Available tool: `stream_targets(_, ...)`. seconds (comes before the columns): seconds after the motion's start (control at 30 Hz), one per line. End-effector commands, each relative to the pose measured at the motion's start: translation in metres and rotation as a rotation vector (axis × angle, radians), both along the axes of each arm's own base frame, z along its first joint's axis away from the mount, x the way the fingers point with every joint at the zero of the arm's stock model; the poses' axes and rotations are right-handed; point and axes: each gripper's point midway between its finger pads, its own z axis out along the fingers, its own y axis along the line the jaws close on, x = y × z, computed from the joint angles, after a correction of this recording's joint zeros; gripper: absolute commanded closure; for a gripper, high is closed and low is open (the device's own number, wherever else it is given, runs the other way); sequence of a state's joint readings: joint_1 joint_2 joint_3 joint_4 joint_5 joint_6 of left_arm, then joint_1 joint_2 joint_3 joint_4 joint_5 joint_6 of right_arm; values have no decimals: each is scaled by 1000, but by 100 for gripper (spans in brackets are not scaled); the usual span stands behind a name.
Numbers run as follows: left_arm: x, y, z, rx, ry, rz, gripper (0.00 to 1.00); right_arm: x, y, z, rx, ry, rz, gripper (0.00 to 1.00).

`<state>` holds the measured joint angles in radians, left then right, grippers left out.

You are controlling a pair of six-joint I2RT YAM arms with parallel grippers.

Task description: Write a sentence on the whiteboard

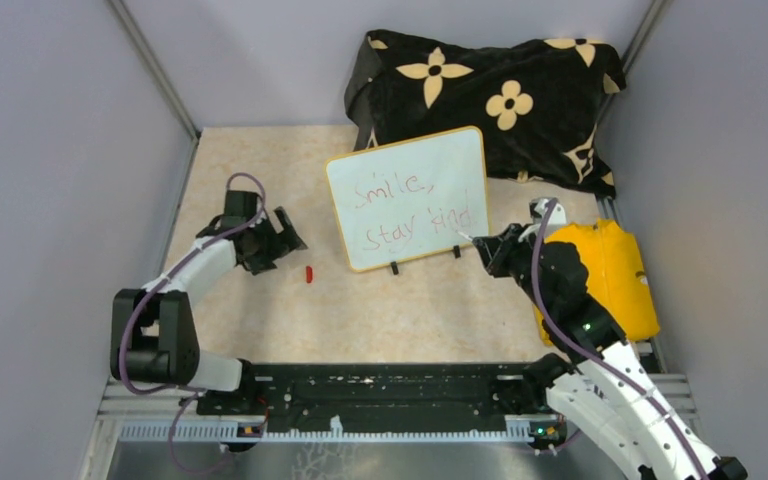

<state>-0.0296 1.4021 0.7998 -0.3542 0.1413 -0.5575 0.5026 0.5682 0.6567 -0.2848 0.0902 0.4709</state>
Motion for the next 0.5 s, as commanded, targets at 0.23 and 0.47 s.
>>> stream_targets(0.23, -25, -11, -13, 292, 118, -224, 3, -15, -8, -19, -26, -19, 5, 100)
stream_targets(0.47, -22, -22, -32, 275, 191, -317, 13, -18, -5, -17, -23, -44, 33, 100)
